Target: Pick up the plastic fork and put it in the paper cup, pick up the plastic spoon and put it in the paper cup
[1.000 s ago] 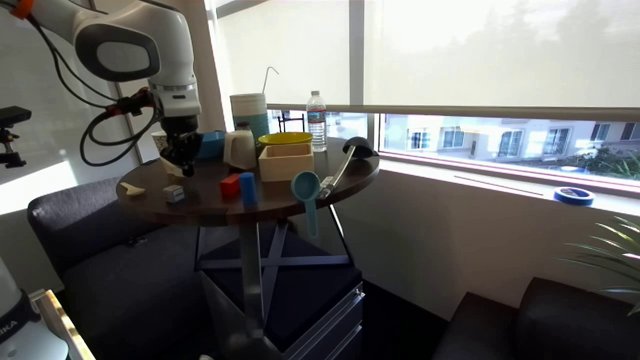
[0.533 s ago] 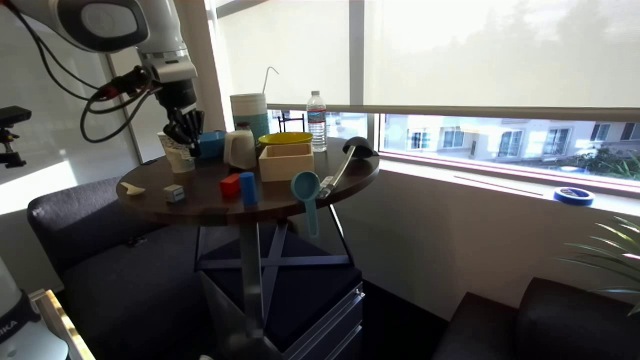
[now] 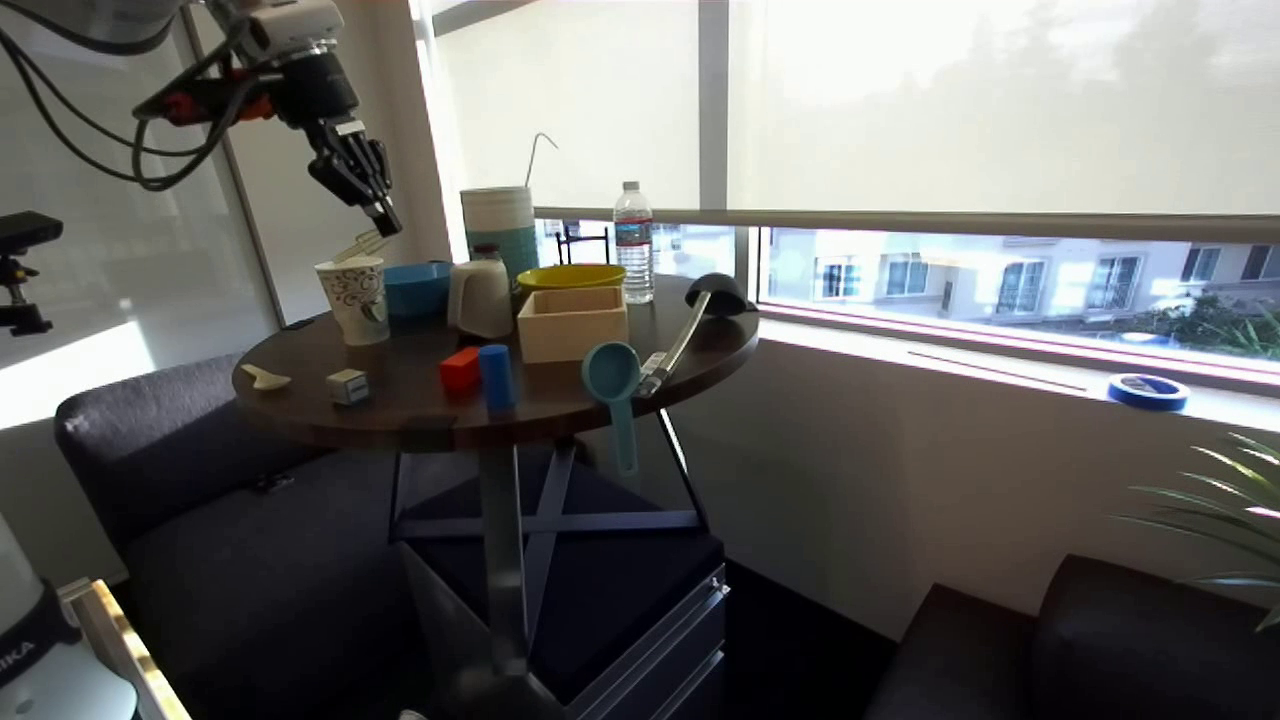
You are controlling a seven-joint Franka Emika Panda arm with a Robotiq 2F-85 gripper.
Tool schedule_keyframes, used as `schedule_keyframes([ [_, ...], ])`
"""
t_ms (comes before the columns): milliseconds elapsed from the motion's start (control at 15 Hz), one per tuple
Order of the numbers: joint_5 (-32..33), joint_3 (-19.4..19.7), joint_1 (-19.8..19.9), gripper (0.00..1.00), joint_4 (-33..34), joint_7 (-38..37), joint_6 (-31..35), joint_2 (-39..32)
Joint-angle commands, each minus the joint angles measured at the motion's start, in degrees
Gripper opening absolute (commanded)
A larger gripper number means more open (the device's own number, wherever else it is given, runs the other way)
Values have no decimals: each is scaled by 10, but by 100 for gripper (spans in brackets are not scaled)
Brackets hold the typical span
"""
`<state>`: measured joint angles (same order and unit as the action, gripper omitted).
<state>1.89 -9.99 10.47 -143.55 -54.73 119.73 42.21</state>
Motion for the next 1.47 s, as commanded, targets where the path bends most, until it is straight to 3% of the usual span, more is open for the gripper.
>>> schedule_keyframes([
  [0, 57, -40, -6, 0, 17, 0, 33, 13],
  [533, 160, -114, -22, 0, -9, 37, 195, 2],
  [1067, 225, -153, -16, 0, -76, 119, 358, 1],
  [1133, 218, -153, -17, 26, -82, 129, 375, 0],
  [1267, 207, -156, -13, 32, -92, 145, 402, 2],
  [1400, 198, -155, -10, 46, -98, 156, 419, 7],
])
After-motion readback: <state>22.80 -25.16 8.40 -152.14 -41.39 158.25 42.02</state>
